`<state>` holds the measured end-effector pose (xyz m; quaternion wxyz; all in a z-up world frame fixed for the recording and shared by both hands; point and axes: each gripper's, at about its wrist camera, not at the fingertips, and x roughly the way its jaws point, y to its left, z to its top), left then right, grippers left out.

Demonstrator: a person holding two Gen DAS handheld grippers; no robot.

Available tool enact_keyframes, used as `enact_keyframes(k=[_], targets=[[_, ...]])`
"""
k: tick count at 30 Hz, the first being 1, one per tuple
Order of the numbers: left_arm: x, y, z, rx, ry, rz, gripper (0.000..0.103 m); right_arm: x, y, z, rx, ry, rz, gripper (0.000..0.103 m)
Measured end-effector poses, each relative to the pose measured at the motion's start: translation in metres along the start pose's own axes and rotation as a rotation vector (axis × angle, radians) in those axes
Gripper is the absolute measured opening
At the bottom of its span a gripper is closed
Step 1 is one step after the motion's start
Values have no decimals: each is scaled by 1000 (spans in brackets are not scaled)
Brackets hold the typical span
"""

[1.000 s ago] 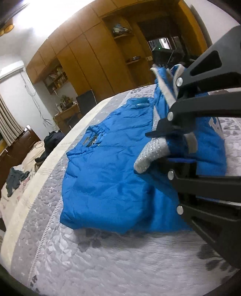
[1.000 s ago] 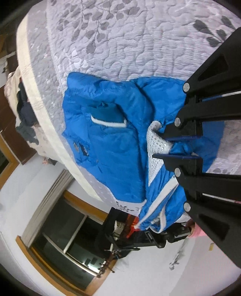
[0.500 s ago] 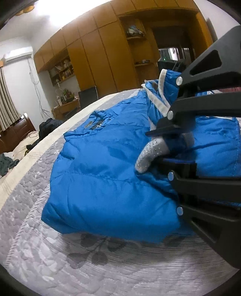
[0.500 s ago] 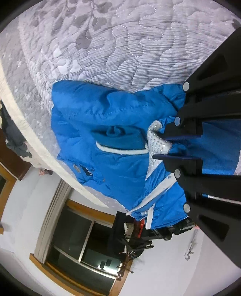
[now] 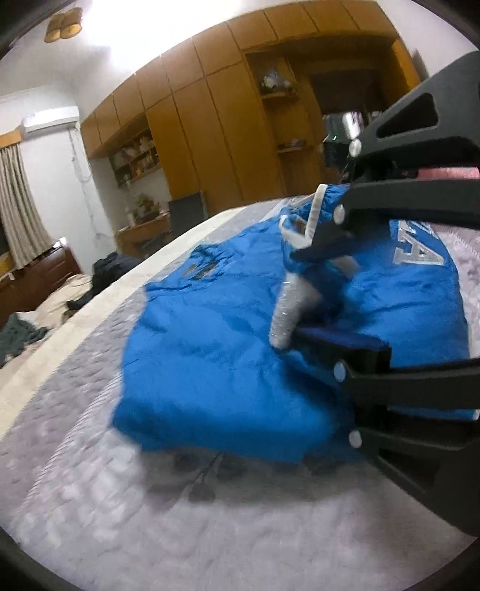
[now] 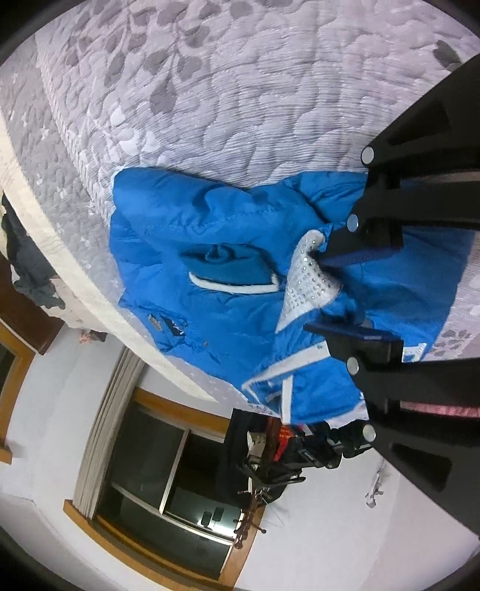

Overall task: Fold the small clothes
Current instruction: 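Lift the hem band with both grippers and fold it toward the collar, then open both grippers and release the folded hem on the jacket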

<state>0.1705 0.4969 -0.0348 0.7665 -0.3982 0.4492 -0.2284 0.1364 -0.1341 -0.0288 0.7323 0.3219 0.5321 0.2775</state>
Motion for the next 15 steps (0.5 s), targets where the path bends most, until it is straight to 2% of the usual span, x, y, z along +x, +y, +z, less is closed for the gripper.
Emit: enact_keyframes(k=[2,4,5,6,7,11,15], targets=[[-17,0,-2,15,-38,27,41,-6,0,-4,-7,-5,4,34],[-30,1,-3,20,-59,37,41,-13,1,-7,-24,-18,-12,54],[-37,1,-4,25,-68,45,41,-19,3,-9,-36,-38,-43,77],[-44,0,-5,36,-78,60,42,-26,5,-11,-52,-68,-79,82],[-50,-1,-8,53,-86,79,42,-36,7,-14,-78,-97,-104,82],[-66,-15,-17,151,-116,169,50,-57,13,-20,-126,-136,-106,82],[-64,-36,-22,307,-124,255,65,-63,27,-25,-220,-154,-152,82]])
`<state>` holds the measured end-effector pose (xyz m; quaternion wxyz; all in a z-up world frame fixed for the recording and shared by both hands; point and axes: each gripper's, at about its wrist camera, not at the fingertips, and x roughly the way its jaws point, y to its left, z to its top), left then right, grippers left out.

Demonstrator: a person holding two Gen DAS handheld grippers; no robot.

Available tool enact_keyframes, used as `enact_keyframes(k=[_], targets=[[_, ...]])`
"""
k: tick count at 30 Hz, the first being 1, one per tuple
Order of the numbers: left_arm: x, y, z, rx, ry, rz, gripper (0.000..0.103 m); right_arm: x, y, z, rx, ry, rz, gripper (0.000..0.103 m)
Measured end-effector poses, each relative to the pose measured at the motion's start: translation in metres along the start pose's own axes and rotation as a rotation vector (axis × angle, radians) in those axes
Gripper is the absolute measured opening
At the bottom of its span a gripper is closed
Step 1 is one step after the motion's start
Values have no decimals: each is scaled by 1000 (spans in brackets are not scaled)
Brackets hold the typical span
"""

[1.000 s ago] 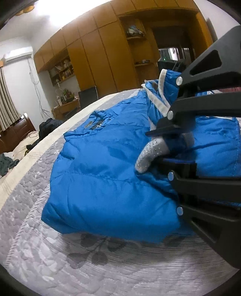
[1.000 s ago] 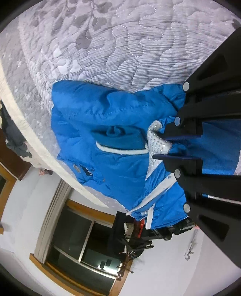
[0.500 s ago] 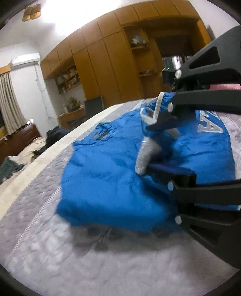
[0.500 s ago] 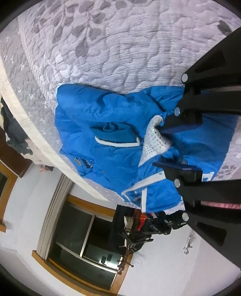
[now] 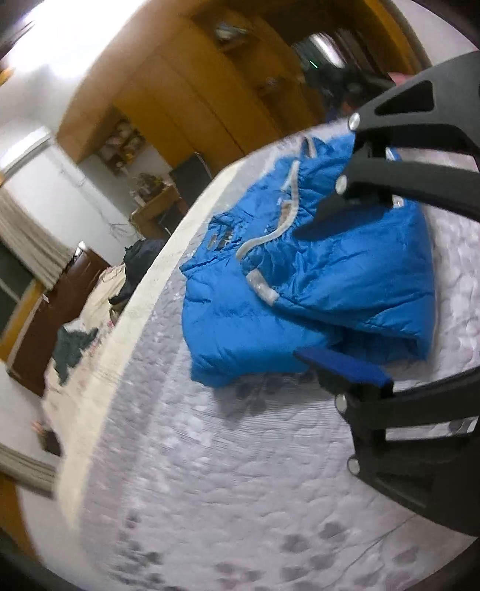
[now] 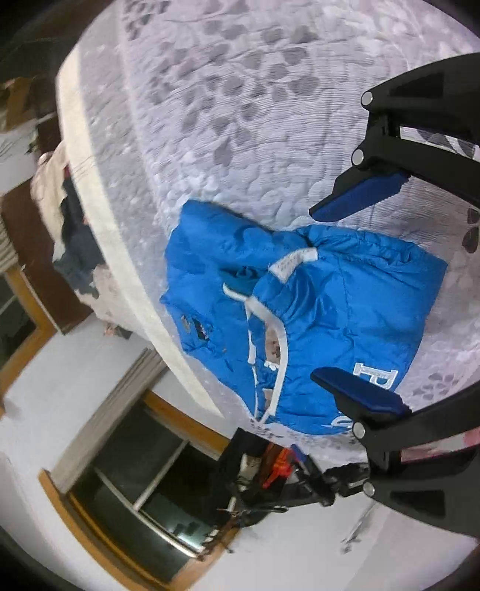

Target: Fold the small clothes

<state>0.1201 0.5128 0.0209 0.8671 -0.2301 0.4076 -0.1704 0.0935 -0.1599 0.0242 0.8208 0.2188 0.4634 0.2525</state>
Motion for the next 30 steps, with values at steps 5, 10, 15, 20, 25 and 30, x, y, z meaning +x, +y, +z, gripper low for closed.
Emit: enact_keyframes(k=[5,10,15,20,25,30], targets=[[21,-38,1,210,42,98,71,15,25,3,-125,17,-63,82],[56,-54,6,340,112,169,73,46,44,11,-223,67,-107,82],[88,-62,8,386,153,124,73,76,50,15,-311,101,-153,82],[110,-80,3,485,160,164,76,93,54,15,-392,106,-228,75],[116,-85,-1,523,131,263,40,98,54,5,-456,115,-291,49],[101,-73,2,418,78,232,12,86,59,0,-456,92,-295,17]])
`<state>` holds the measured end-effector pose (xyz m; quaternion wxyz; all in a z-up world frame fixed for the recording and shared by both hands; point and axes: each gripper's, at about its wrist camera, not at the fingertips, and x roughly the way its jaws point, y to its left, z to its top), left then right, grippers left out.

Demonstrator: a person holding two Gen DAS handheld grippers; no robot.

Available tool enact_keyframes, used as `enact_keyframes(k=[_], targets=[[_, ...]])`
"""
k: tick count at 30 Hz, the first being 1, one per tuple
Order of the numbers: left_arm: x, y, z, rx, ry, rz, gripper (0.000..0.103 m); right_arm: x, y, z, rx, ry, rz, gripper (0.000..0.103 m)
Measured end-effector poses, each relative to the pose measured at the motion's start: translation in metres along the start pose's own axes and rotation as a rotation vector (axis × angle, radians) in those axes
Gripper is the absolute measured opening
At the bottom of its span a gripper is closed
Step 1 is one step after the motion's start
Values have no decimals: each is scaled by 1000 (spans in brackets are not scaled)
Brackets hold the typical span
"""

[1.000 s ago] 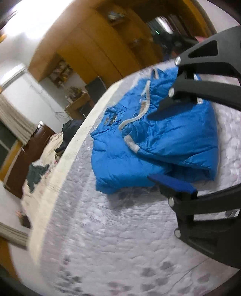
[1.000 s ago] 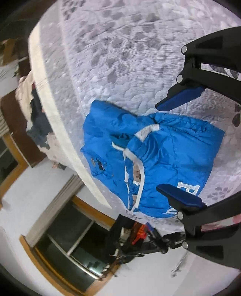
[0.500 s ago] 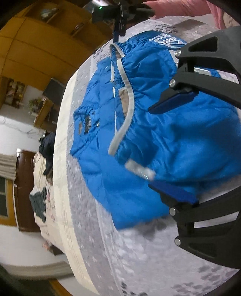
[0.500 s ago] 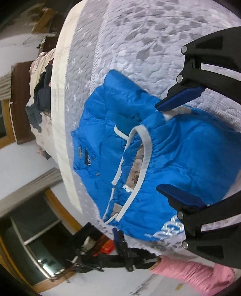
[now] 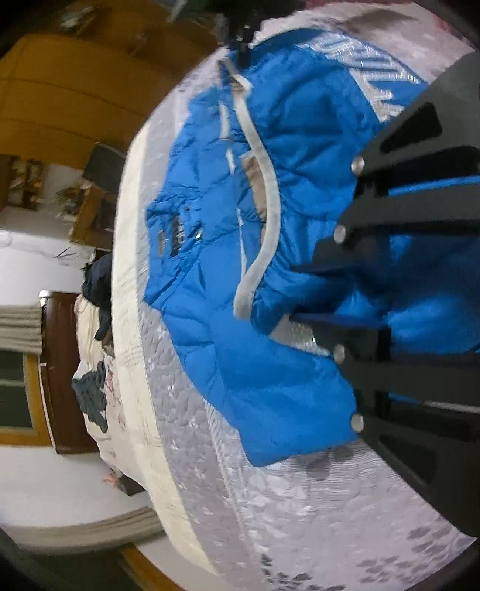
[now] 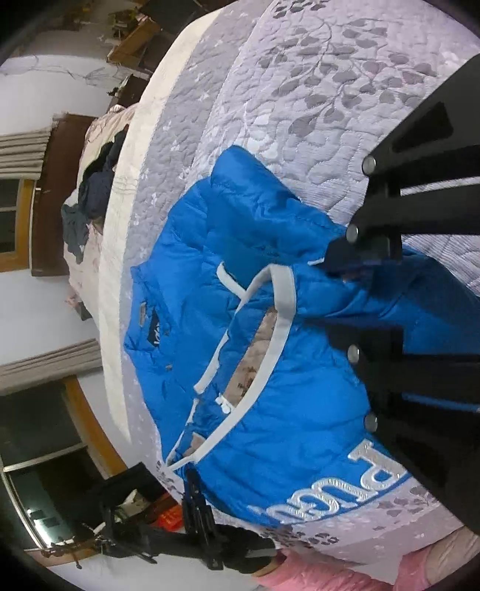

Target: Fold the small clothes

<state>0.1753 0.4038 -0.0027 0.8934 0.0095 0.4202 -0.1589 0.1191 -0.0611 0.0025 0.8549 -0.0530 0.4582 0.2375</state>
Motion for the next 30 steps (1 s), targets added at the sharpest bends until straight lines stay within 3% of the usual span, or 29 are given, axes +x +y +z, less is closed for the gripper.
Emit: enact_keyframes(k=[10,15,25,30], targets=[[-73,-15,-13,-92,-233,-10,7,-75,21,-7,26,-166,17,14],[-102,-13,-2,-147,-311,-28,6,-101,26,10,47,-213,11,14],[-98,-3,68,-190,-396,21,6,-101,-3,91,159,-248,-19,14],[-58,8,106,-205,-372,68,6,-69,-30,134,226,-225,-36,14]])
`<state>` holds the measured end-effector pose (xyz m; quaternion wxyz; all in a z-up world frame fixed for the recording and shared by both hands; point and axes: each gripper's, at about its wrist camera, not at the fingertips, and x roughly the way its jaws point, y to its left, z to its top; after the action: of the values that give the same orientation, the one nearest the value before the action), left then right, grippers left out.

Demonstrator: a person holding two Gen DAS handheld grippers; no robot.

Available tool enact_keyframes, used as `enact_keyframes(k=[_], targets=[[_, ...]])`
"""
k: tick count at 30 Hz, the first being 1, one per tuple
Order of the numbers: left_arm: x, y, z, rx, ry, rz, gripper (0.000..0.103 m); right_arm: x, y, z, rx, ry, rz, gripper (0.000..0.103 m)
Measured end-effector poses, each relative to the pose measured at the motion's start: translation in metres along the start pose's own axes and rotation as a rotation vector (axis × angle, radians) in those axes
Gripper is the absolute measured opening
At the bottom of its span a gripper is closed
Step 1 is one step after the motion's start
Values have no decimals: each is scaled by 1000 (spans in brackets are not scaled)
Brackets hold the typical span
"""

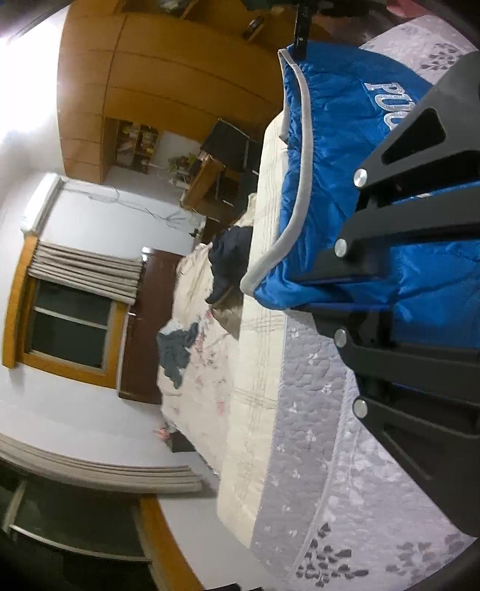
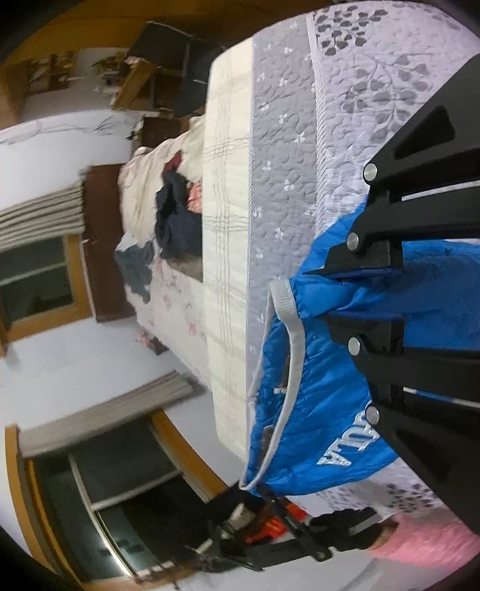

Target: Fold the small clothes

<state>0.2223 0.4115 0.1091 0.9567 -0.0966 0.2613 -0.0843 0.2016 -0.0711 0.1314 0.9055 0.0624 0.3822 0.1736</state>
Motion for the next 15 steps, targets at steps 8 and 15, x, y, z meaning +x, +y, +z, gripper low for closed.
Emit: enact_keyframes(k=[8,15], targets=[[90,28,-13,-70,144,59,6,92,-25,10,90,102,-35,14],[142,51,-43,-99,288,82,11,144,-54,-15,180,188,-43,14]])
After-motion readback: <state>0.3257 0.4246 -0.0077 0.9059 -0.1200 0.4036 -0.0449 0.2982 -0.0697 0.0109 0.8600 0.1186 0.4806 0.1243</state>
